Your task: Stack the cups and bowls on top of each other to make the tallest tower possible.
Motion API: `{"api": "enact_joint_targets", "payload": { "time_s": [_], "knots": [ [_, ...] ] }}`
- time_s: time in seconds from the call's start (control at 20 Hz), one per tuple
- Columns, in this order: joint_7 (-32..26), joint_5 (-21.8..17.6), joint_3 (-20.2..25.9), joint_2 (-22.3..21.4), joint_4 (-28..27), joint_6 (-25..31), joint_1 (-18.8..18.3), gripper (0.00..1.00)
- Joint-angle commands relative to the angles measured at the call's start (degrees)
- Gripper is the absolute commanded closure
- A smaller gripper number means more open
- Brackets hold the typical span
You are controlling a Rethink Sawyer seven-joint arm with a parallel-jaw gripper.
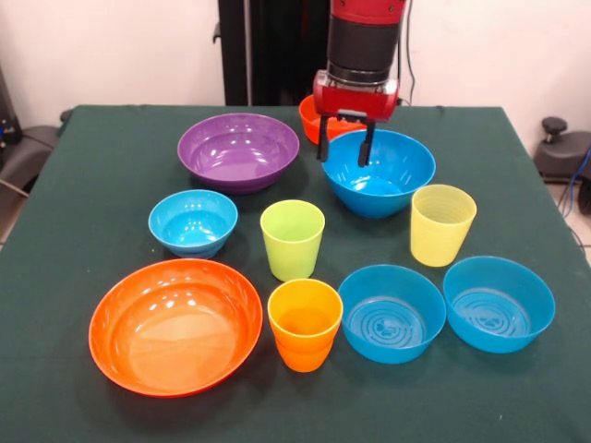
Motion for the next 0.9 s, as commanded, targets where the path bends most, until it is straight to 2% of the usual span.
{"api": "enact_joint_targets", "payload": {
  "time_s": [0.05,0.9],
  "knots": [
    [5.3,-2.7,4.2,5.3,-4.8,-0.8,1.0,0.00],
    [6.8,-1.8,-0.5,8.9,-6.6,-4.4,5.7,0.00]
  ]
}}
